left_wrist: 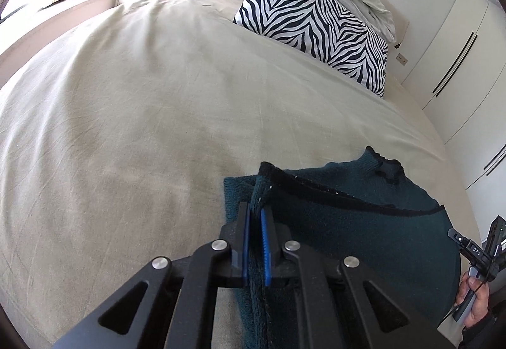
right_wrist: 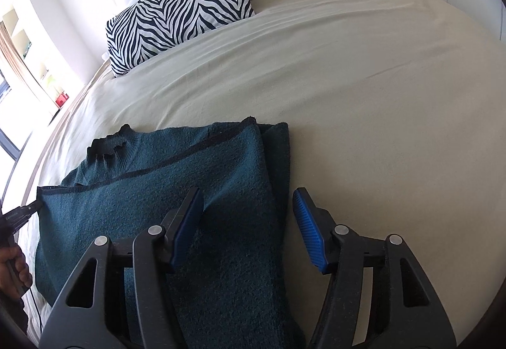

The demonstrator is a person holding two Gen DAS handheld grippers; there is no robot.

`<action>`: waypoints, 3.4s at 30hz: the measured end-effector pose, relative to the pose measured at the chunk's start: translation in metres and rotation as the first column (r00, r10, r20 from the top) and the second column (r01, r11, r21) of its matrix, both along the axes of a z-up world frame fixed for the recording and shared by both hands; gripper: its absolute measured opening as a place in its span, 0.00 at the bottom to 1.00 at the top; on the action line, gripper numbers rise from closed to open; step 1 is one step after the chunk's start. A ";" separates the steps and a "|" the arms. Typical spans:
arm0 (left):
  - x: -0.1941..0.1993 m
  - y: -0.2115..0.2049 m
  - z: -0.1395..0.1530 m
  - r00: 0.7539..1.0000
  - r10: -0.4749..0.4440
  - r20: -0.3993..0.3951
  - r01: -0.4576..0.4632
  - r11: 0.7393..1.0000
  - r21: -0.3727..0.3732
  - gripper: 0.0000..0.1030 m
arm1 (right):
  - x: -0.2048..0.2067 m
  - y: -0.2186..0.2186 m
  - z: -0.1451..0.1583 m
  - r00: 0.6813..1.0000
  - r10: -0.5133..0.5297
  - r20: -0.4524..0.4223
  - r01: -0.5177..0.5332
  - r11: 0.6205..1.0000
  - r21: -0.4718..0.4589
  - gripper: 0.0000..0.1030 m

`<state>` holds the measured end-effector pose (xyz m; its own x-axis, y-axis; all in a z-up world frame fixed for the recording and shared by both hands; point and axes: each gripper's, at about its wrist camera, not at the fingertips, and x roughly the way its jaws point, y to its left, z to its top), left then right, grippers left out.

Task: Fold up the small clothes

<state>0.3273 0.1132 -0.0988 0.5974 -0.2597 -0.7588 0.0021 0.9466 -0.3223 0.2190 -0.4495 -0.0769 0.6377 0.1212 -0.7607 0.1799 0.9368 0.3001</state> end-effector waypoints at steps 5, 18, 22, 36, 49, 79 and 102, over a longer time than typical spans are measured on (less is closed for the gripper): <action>-0.004 0.004 -0.012 0.999 0.031 -0.004 -0.032 0.999 -0.017 0.07 | 0.006 0.003 -0.008 1.000 0.012 -0.008 -0.012 0.999 -0.032 0.56; -0.092 -0.015 0.000 0.997 -0.077 -0.029 0.076 0.997 -0.027 0.53 | -0.049 -0.001 0.022 0.998 -0.018 0.058 0.014 0.998 0.065 0.56; -0.109 -0.025 -0.007 0.997 -0.072 -0.022 0.072 0.997 0.020 0.31 | -0.069 0.000 0.021 0.999 -0.021 0.044 0.018 0.998 0.062 0.56; -0.143 -0.008 -0.003 1.000 0.012 0.003 -0.012 1.000 0.004 0.07 | -0.100 -0.007 0.002 0.999 -0.049 0.024 0.047 0.996 0.078 0.56; -0.151 0.004 -0.004 0.999 0.053 0.011 -0.053 0.999 0.008 0.28 | -0.127 -0.035 0.010 0.990 -0.139 0.037 0.133 0.984 0.116 0.56; -0.137 -0.052 -0.018 0.994 -0.107 0.025 0.101 0.983 0.156 0.50 | -0.167 -0.017 0.003 0.997 -0.070 -0.029 0.070 0.998 0.005 0.02; -0.023 -0.084 0.041 0.977 -0.126 0.173 0.101 0.984 0.144 0.66 | -0.018 0.100 0.077 0.946 0.273 0.174 -0.306 0.929 0.207 0.68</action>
